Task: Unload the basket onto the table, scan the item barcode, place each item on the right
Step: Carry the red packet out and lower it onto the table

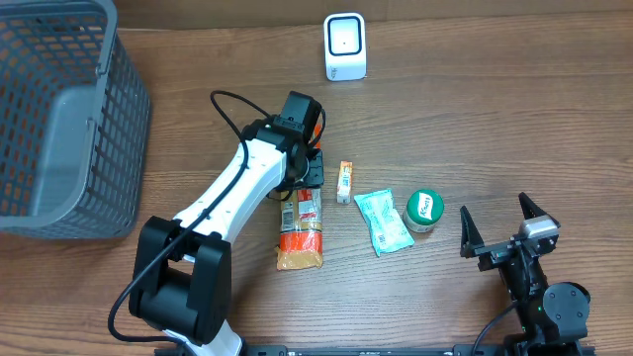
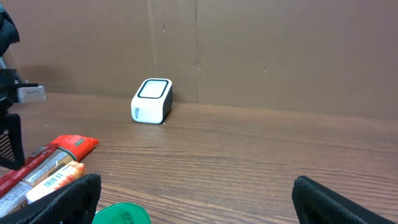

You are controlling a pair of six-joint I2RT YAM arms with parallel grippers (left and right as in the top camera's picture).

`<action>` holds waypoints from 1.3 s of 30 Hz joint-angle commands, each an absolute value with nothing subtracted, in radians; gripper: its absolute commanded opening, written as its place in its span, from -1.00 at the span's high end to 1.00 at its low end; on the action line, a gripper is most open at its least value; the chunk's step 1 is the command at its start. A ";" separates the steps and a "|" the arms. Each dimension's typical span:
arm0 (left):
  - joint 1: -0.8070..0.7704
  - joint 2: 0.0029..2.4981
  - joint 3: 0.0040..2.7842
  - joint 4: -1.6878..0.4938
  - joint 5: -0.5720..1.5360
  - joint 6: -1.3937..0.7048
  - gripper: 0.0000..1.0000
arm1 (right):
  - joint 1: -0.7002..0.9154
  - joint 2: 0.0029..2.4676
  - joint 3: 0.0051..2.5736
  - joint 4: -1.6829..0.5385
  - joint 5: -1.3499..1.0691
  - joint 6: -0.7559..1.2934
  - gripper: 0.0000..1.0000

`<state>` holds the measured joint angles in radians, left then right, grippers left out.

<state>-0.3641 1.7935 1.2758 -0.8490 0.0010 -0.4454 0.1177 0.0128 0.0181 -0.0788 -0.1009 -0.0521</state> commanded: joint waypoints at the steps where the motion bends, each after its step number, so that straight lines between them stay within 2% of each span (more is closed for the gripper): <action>1: -0.361 1.773 1.234 -0.819 0.019 -0.462 0.07 | 0.111 0.003 0.008 -0.074 -0.106 -0.054 -1.00; 6: -0.361 1.773 1.172 -0.751 0.015 -0.476 0.10 | 0.111 0.003 0.008 -0.074 -0.106 -0.054 -1.00; 19: -0.361 1.773 1.126 -0.711 0.011 -0.446 0.59 | 0.111 0.003 0.008 -0.074 -0.106 -0.054 -1.00; 27: -0.360 1.773 1.126 -0.716 0.011 -0.361 0.52 | 0.111 0.003 0.008 -0.074 -0.106 -0.054 -1.00; 34: -0.360 1.773 1.126 -0.730 -0.018 -0.370 0.49 | 0.111 0.003 0.008 -0.074 -0.106 -0.054 -1.00; 39: -0.360 1.773 1.126 -0.730 -0.017 -0.411 0.39 | 0.111 0.003 0.008 -0.074 -0.106 -0.054 -1.00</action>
